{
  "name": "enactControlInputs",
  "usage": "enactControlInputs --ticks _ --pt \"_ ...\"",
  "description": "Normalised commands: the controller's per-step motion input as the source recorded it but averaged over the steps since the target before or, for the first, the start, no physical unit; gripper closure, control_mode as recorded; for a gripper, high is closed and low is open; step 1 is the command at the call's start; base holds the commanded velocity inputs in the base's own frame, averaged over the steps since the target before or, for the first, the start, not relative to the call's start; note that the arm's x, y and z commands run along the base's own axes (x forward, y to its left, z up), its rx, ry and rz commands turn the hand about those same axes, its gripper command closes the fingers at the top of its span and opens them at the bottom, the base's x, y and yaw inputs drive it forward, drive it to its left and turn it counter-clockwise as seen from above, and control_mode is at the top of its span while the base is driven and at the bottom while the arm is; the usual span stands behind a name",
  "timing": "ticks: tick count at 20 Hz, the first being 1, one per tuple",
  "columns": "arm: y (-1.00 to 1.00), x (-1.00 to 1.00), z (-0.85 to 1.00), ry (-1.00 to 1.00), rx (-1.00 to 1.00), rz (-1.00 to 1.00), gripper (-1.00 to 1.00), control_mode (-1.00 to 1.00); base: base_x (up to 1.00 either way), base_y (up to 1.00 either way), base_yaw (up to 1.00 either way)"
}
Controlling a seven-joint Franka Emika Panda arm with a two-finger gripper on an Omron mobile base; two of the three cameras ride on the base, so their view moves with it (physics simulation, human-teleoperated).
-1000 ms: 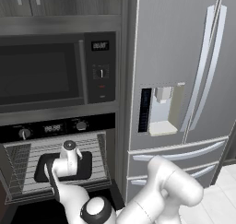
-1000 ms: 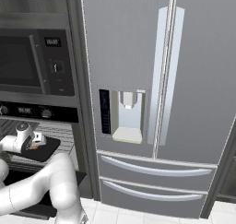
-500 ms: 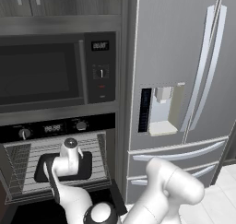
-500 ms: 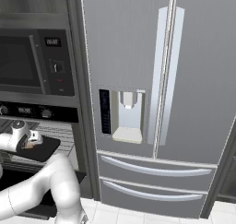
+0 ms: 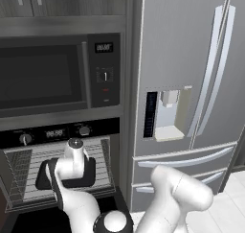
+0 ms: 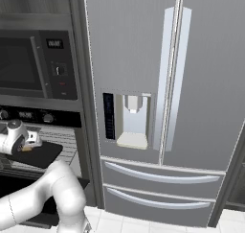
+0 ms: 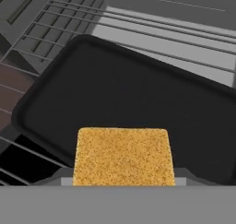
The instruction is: Take the baked cake out of the oven and place it on the plate for cooling. Then close the oven door.
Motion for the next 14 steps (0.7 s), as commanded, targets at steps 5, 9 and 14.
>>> enactControlInputs --ticks 5,9,14 --pt "-0.19 -0.26 0.57 0.00 0.00 -0.04 1.00 -1.00 0.00 0.00 0.00" --pt "-0.28 -0.28 0.55 0.00 0.00 -0.04 1.00 -1.00 0.00 0.00 0.00" --pt "-0.32 -0.31 0.50 0.00 0.00 -0.04 1.00 -1.00 0.00 0.00 0.00"
